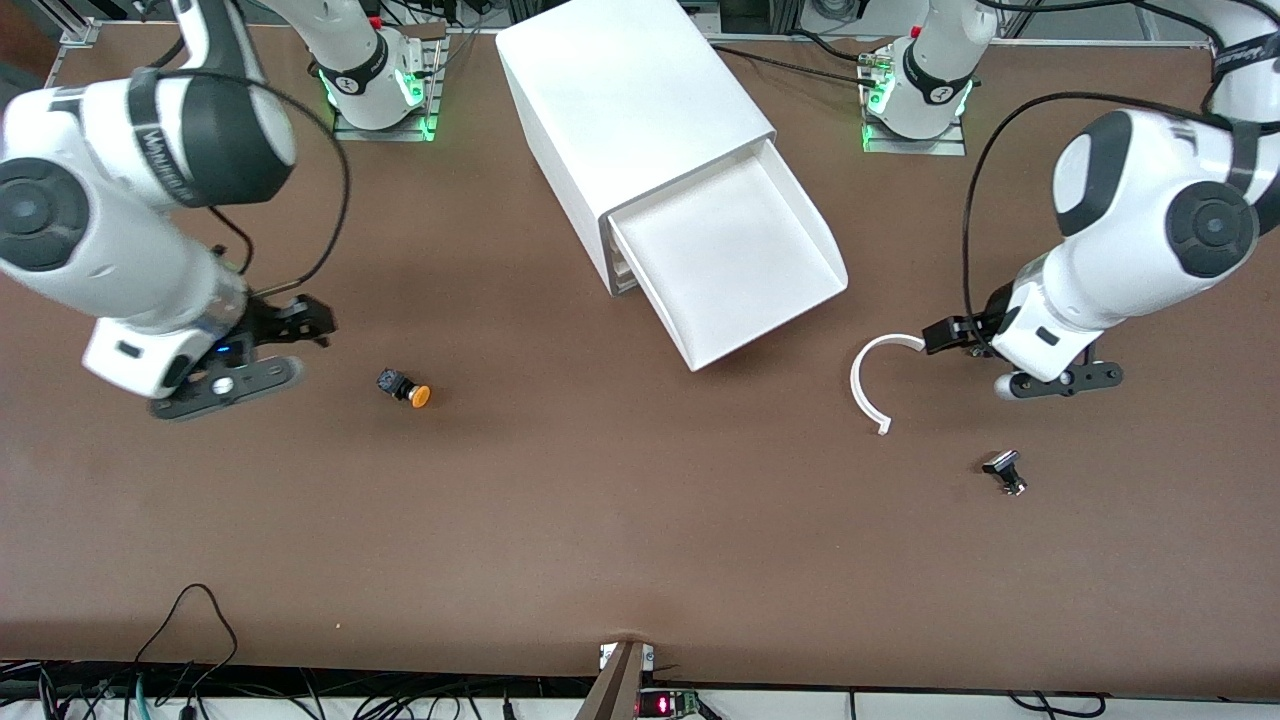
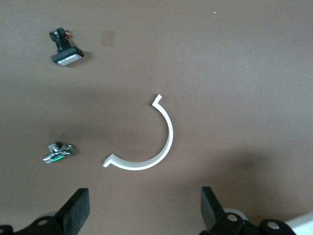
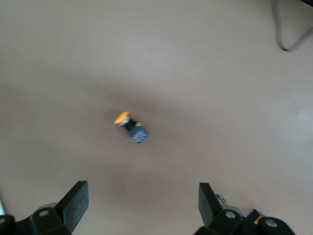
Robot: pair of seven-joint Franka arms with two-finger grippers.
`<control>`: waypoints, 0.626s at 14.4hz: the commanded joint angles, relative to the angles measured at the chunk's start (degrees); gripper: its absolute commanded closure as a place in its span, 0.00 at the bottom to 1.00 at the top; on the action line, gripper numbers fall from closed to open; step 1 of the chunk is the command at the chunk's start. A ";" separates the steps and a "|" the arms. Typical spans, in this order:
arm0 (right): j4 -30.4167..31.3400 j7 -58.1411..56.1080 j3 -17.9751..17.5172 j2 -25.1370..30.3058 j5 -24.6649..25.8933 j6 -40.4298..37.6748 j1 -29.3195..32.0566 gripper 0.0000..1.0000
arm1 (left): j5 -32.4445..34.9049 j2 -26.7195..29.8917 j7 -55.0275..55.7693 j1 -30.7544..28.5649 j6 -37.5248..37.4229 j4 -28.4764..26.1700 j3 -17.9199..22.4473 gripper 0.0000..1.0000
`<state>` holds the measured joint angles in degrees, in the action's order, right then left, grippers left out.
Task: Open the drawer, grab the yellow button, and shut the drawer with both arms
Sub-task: 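Release the button and raise the right gripper while the left gripper approaches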
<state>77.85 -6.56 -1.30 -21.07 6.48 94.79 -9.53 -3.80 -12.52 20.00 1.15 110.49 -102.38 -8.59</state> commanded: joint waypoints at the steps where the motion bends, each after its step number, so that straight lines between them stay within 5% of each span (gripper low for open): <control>1: 0.63 0.50 4.54 0.85 -4.95 1.62 2.06 0.00 | -1.65 -0.13 5.82 2.26 6.12 -4.04 -0.20 0.00; 3: 0.46 0.23 7.88 2.60 -9.02 0.05 2.24 0.00 | -1.65 -0.93 8.99 2.62 10.78 -5.63 -1.25 0.00; 9: 0.55 0.85 9.83 7.97 -8.06 -8.14 2.15 0.00 | -1.65 -4.44 18.91 7.01 16.06 -6.16 -1.96 0.00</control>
<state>77.52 -6.62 8.08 -14.63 -1.68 87.61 -6.88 -4.66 -16.17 35.41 6.51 124.81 -108.36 -10.69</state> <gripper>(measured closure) 0.000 0.000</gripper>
